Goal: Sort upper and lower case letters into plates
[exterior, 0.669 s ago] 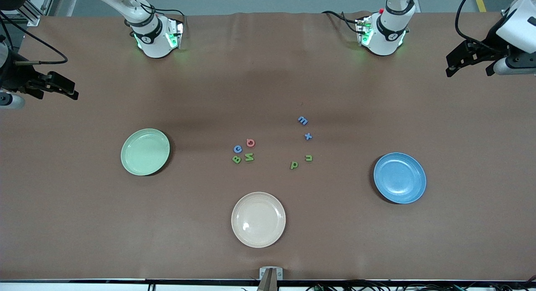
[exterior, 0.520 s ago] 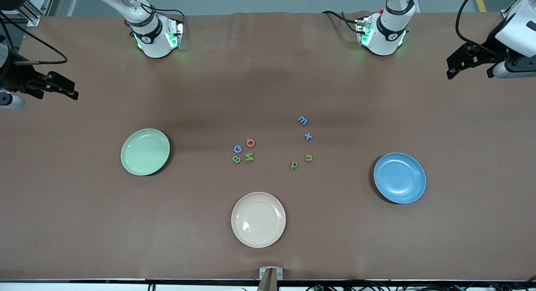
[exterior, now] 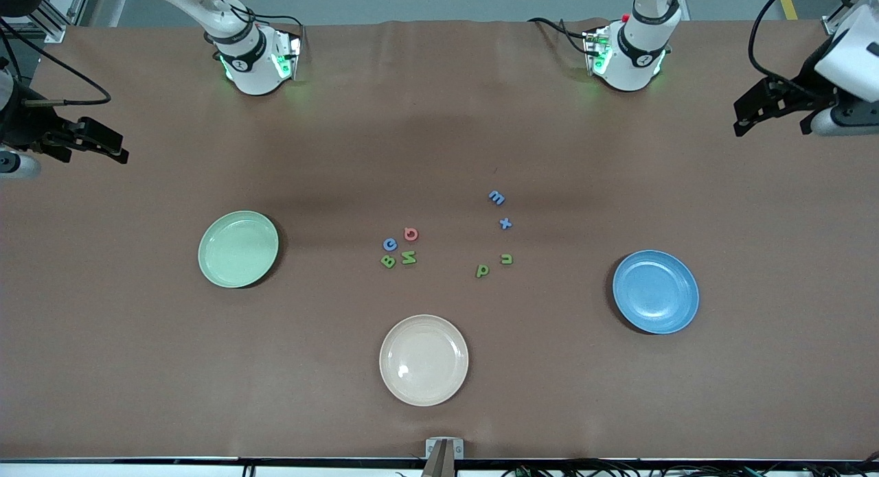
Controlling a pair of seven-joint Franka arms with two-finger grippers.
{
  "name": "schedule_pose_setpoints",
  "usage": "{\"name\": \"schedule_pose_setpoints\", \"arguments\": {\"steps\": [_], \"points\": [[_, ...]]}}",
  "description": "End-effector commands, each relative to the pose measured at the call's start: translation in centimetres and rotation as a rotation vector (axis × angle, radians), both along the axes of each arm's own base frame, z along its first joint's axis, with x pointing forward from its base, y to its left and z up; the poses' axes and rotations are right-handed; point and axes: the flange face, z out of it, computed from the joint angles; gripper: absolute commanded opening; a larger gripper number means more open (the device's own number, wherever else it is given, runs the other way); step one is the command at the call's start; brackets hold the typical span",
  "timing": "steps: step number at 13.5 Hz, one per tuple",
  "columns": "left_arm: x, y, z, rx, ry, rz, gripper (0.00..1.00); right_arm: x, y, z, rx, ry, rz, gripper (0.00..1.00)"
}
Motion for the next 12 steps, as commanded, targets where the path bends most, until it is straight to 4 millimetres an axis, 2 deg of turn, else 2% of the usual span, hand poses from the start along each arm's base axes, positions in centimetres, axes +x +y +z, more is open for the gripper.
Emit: {"name": "schedule_pose_setpoints", "arguments": {"steps": [1,2,4,5,6,8,9,11,12], "points": [[3.7,-2.5,-3.8,0.003,-0.002,-0.055,1.0,-0.2,0.3,1.7,0.003,-0.03,-0.008,1.0],[4.6,-4.1,-5.7,-0.001,-0.007,-0.073,1.0,0.2,0.2,2.0,0.001,-0.042,-0.007,1.0],[6.1,-6.5,-9.9,-0.006,-0.007,-0.098,1.0,2.3,0.1,-1.3,0.0,0.01,-0.002,1.0],[6.7,-7.7,-12.2,-0.012,-0.017,-0.108,1.0,3.0,0.0,-1.6,-0.004,-0.002,-0.002,1.0],[6.9,-9.3,-14.5,-0.017,-0.026,-0.12,1.0,4.5,-0.6,-3.3,0.0,-0.011,-0.016,1.0],[7.1,-12.5,-18.9,-0.025,-0.024,-0.098,1.0,7.2,-1.2,-9.4,-0.006,0.07,-0.02,1.0],[7.2,-14.4,-20.7,-0.027,-0.013,-0.081,1.0,7.9,-1.1,-10.7,-0.031,0.083,-0.009,1.0],[6.6,-18.4,-23.7,-0.03,-0.001,-0.063,0.99,8.2,0.1,-12.0,-0.049,0.079,-0.036,1.0],[6.5,-20.0,-25.5,-0.032,-0.001,-0.039,0.99,8.5,1.5,-12.7,-0.045,0.08,-0.117,1.0]]}}
